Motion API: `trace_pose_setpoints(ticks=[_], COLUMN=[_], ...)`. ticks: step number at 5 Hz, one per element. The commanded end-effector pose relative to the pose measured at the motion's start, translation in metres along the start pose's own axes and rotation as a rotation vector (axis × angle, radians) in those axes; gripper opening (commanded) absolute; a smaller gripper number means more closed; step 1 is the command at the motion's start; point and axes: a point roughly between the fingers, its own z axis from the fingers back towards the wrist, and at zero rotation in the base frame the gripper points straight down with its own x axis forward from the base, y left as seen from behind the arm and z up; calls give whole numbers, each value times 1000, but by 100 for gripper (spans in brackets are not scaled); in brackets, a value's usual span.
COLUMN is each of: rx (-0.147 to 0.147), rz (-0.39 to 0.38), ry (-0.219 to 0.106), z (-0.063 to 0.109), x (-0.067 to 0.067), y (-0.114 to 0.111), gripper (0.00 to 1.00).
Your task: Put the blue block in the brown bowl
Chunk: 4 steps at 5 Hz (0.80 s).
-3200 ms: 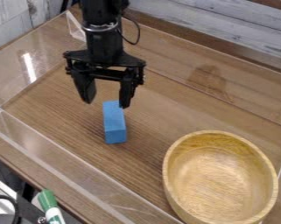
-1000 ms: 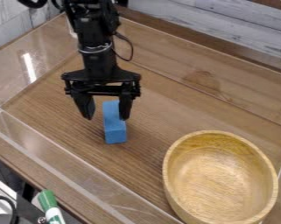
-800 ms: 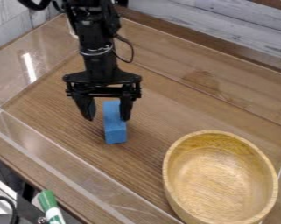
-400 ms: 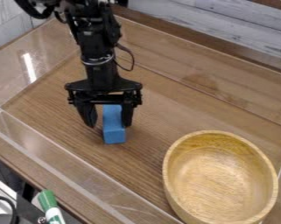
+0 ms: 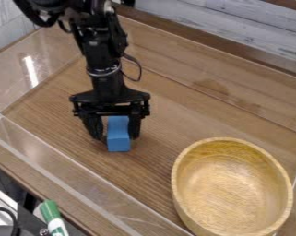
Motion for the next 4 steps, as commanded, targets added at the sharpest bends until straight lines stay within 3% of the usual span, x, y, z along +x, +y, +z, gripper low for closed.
trace_pose_setpoints(ticks=[1, 4], rx=[-13, 15], rz=[10, -29], ry=[-33, -45], z=[4, 30], x=[7, 9], y=[-1, 2], gripper=[0, 0])
